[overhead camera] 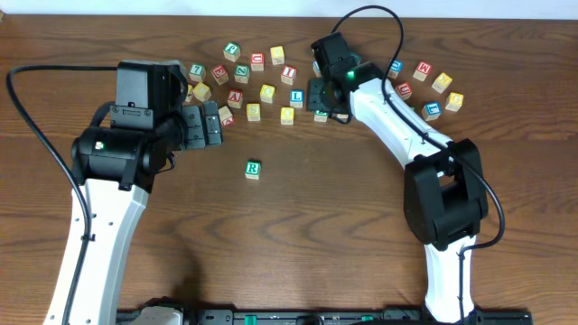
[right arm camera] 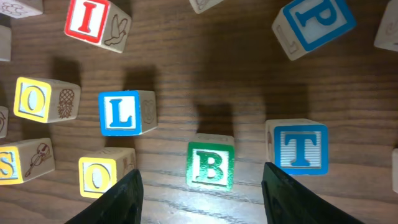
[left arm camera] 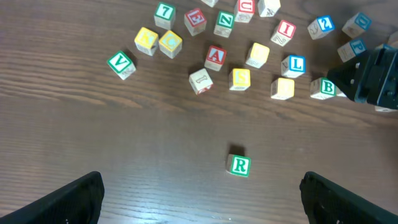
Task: Spell out ROBOT
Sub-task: 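Grasp the green-lettered B block with the right gripper and lift it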
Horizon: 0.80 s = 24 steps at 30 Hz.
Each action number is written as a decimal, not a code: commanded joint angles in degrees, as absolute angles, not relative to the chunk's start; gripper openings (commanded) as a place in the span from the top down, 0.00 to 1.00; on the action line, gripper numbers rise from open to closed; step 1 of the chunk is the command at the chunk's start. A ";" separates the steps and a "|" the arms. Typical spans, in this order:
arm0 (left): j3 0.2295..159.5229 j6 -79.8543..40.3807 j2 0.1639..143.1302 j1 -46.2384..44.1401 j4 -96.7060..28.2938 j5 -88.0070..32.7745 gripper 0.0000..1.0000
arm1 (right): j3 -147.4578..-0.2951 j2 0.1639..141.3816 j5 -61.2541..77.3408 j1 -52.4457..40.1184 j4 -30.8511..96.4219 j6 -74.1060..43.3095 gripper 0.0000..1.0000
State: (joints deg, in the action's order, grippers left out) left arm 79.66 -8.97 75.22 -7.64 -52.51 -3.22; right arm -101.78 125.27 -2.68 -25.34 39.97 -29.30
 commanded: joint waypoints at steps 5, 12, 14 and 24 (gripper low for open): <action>80.86 -8.64 76.90 -7.40 -52.14 -1.43 0.01 | -101.38 128.70 -4.60 -26.15 38.50 -29.47 0.44; 80.86 -8.64 79.40 -7.40 -52.25 -1.43 0.01 | -101.38 130.96 -4.40 -26.15 37.15 -26.92 0.47; 80.86 -8.64 79.85 -7.40 -52.25 -1.45 0.01 | -101.38 131.15 -4.40 -26.15 36.99 -26.65 0.49; 80.86 -8.64 80.64 -7.40 -52.27 -1.45 0.01 | -101.38 131.28 -4.62 -26.41 36.75 -25.63 0.62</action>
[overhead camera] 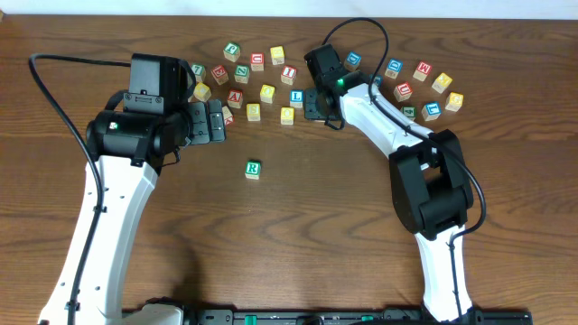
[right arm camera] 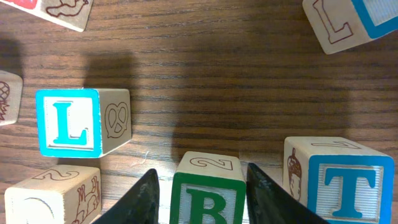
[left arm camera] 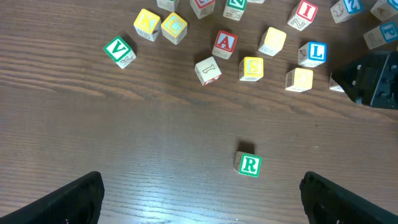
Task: Spell out ROBOT
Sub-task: 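Grasp the green-lettered B block with the right gripper and lift it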
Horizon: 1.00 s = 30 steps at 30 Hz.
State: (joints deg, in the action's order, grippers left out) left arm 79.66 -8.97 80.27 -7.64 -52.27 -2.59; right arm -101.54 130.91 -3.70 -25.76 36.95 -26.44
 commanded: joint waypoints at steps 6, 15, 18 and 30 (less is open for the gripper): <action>80.86 -8.64 80.64 -7.40 -52.25 -1.45 0.01 | -101.38 131.28 -5.72 -26.68 36.82 -25.63 0.68; 80.86 -8.67 80.64 -7.40 -52.25 -1.45 0.01 | -101.38 131.28 -5.89 -26.68 36.82 -25.63 0.71; 80.86 -8.64 80.64 -7.40 -52.25 -1.45 0.01 | -101.41 131.26 -5.82 -26.68 36.95 -25.63 0.71; 80.86 -8.64 80.64 -7.40 -52.25 -1.45 0.01 | -101.62 128.86 -5.63 -26.68 39.07 -23.62 0.79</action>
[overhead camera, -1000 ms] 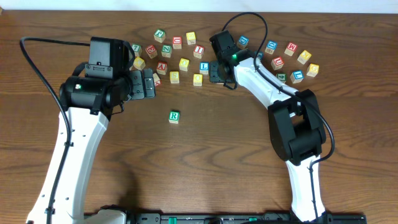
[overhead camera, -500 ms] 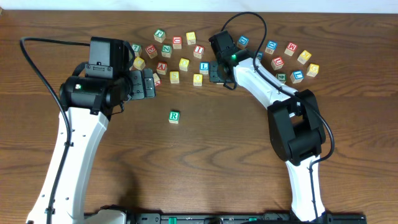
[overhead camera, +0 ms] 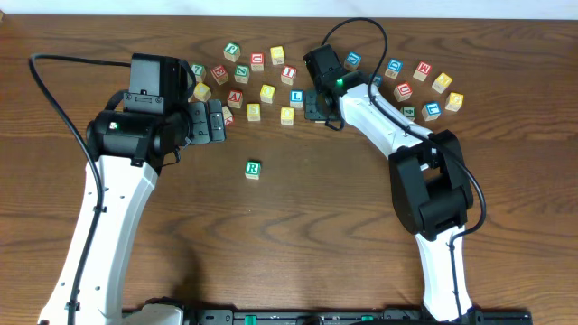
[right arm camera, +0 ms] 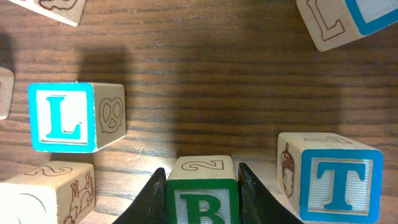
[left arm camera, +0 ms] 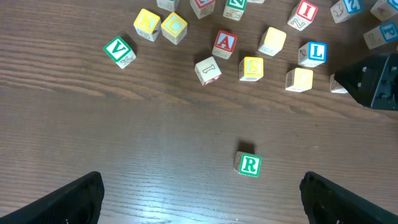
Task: Spell out ROBOT
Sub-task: 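Grasp the green-lettered B block with the right gripper and lift it, then place the B block right of the R block and open the right gripper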
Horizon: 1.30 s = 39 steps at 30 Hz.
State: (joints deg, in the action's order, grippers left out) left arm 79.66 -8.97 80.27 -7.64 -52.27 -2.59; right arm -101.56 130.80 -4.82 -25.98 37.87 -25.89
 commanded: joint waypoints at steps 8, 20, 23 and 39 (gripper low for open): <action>80.86 -8.64 80.64 -7.40 -52.25 -1.45 0.00 | -101.62 122.83 -1.85 -26.85 44.05 -23.05 0.80; 80.86 -8.64 80.64 -7.40 -52.25 -1.45 0.01 | -101.49 121.89 7.92 -29.30 58.15 -23.11 0.84; 80.86 -8.64 80.64 -7.40 -52.25 -1.43 0.01 | -101.43 121.89 7.86 -31.18 59.90 -23.11 0.83; 80.86 -8.64 80.64 -7.40 -52.25 -1.45 0.01 | -93.76 121.89 4.75 -37.41 51.90 -31.40 0.85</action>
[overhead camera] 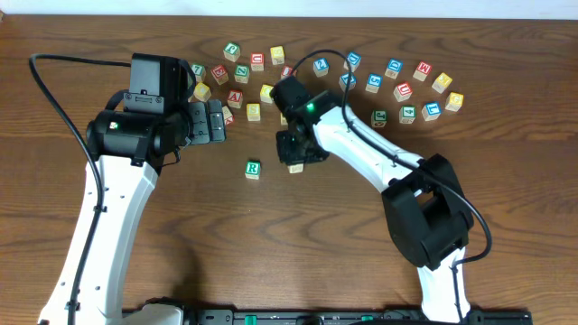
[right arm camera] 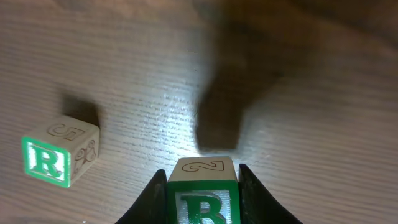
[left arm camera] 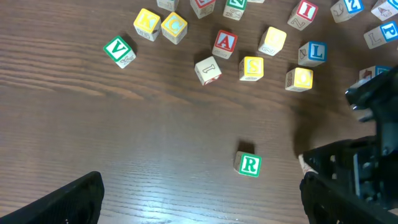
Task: Spell out ROBOT
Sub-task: 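Place the B block right of the R block and open the right gripper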
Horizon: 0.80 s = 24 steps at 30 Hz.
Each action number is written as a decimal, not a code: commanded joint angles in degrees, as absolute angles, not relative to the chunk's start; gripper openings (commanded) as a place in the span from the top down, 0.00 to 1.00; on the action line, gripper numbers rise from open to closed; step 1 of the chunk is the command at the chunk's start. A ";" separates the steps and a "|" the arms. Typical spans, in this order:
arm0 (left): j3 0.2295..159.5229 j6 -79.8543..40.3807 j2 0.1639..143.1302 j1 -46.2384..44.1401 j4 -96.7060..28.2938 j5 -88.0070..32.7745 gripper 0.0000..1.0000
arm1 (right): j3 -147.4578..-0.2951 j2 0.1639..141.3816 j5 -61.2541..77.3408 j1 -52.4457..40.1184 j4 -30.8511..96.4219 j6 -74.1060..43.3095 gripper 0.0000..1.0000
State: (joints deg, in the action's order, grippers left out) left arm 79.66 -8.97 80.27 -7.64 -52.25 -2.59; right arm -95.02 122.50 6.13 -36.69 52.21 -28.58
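My right gripper is shut on a green B block, held a little above the wood with its shadow lying apart from it. In the overhead view the right gripper hangs just right of the green R block, which stands alone on the table. The R block shows at the left of the right wrist view, and the R block also shows ahead in the left wrist view. My left gripper is open and empty, high over the table left of the block pile.
Many lettered blocks lie scattered along the back of the table, among them yellow ones, a blue L and a red A. The right arm reaches into the left wrist view.
My right gripper, shut on the B block among the pile between L and T, now holds it off the table to the right of the R block. The left arm has not moved.
My right gripper was open above the B block in the pile while the left arm hovered open. Then its fingers stood around the B on the table, then shut on it. Now the B is held beside the lone R block.
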 commanded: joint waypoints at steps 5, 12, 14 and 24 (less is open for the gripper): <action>80.86 -8.64 80.64 -7.40 -52.25 -1.45 0.01 | -92.92 121.89 1.52 -37.60 52.40 -33.32 0.85; 80.86 -8.64 80.64 -7.40 -52.25 -1.45 0.01 | -92.90 121.89 0.12 -37.60 54.28 -35.18 0.80; 80.86 -8.64 80.64 -7.40 -52.25 -1.45 0.00 | -92.88 121.89 0.12 -37.63 54.85 -35.42 0.75; 80.86 -8.64 80.64 -7.40 -52.25 -1.45 0.01 | -92.77 121.89 0.14 -37.60 55.09 -36.23 0.60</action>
